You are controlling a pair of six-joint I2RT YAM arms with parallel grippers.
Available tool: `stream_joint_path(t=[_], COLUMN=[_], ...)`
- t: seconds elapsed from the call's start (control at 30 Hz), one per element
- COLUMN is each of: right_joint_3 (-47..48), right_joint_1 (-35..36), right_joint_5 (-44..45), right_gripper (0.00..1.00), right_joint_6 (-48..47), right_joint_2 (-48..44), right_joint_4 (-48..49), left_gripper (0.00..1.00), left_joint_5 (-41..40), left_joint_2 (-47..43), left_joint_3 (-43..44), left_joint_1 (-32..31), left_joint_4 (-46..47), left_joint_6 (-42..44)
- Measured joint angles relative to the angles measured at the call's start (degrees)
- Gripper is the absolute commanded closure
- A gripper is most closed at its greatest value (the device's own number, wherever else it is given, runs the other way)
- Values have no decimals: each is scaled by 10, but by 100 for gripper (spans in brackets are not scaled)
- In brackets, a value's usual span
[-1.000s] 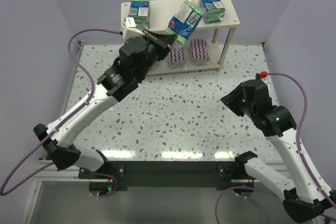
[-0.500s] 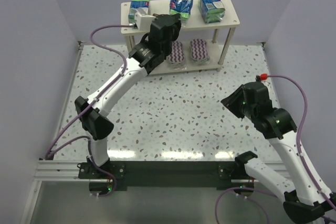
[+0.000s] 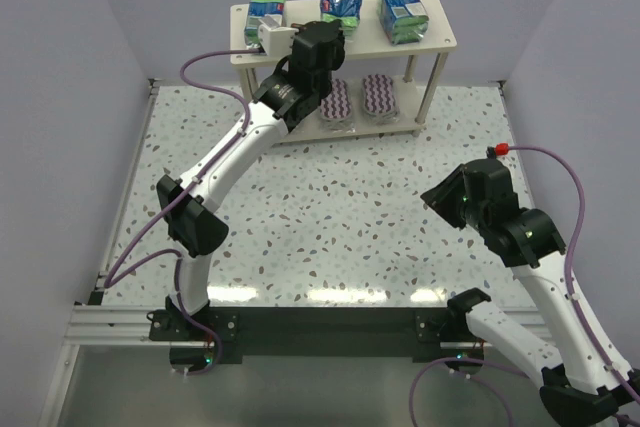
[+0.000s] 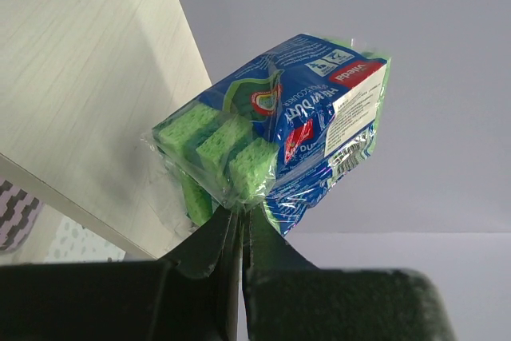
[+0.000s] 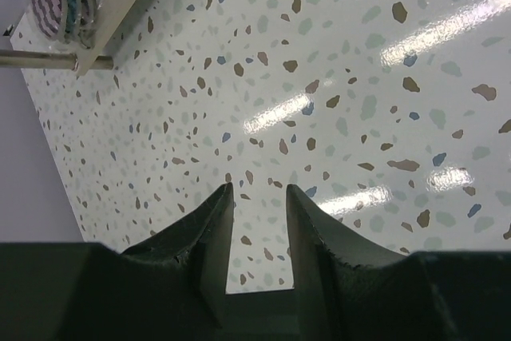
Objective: Place and organize the cleaning sponges onto the shelf
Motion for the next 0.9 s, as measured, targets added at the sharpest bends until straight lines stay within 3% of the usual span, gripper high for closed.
stream_joint_path(t=[0.17,0.5,0.9], right_joint_3=[0,0,0], right_joint_1=[0,0,0], right_joint_5=[-8,-9,-9], right_gripper=[63,62,60], right_joint_6=[0,-4,-4], right_joint_2=[4,12,12], right_joint_4=[0,0,0], left_gripper=[100,86,62], left_joint_5=[-1,0,3], left_joint_2=[0,0,1], left_joint_3=[0,0,0], left_joint_1=[2,2,2], left_joint_4=[-6,-23,-20], left_joint_6=[-9,-36,-41])
